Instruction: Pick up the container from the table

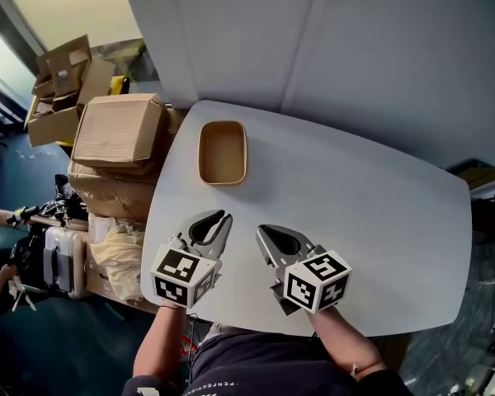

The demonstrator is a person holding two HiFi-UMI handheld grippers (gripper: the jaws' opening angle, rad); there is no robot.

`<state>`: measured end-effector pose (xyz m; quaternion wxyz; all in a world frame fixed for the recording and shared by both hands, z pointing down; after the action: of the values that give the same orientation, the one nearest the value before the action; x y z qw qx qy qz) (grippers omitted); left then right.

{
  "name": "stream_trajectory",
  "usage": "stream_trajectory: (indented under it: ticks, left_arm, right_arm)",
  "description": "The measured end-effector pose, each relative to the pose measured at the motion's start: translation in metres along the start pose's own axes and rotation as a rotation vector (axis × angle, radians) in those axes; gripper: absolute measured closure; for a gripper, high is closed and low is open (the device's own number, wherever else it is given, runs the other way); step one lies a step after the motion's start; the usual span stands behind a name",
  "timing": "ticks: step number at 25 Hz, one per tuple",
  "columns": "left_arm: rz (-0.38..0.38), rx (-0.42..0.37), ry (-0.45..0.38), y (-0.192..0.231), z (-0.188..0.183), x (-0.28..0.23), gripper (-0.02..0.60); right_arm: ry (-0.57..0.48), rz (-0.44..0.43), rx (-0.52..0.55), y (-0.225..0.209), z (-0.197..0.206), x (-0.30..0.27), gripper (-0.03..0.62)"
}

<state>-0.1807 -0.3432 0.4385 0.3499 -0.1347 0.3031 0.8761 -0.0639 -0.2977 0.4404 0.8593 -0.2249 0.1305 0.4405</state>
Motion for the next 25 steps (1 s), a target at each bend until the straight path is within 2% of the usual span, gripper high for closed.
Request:
stream_trajectory:
  ticks: [6, 16, 19, 22, 25]
  left_arm:
    - [0.003, -0.017, 0.012, 0.023, -0.007, -0.016, 0.513]
    - [-0.046, -0.193, 0.033, 0.053, -0.030, -0.042, 0.420]
    - [-0.051, -0.270, 0.086, 0.059, -0.032, -0.053, 0.394]
    - [-0.026, -0.310, 0.165, 0.062, -0.023, -0.065, 0.376]
    - [-0.040, -0.372, 0.209, 0.066, -0.017, -0.072, 0.370]
  right_arm:
    - [0.021, 0.021, -0.006, -0.009, -0.004, -0.022, 0.597]
    - [0.066, 0.019, -0.015, -0.011, -0.002, -0.051, 0.596]
    - [0.086, 0.026, -0.021, -0.015, 0.003, -0.054, 0.596]
    - [0.096, 0.030, -0.032, -0.019, 0.005, -0.056, 0.596]
    - [0.102, 0.034, -0.041, -0.023, 0.007, -0.058, 0.597]
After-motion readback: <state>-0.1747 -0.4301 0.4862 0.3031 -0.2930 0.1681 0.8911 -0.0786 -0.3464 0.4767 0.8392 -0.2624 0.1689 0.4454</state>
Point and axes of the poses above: the fingertips, and each gripper's own axes: x backward along the fingers, y to its left, z out of its underside, the point moved 5 cm from there along x, backward along the fingers, and after that the axes turned 15 degrees about x, right-handed, at the moved point
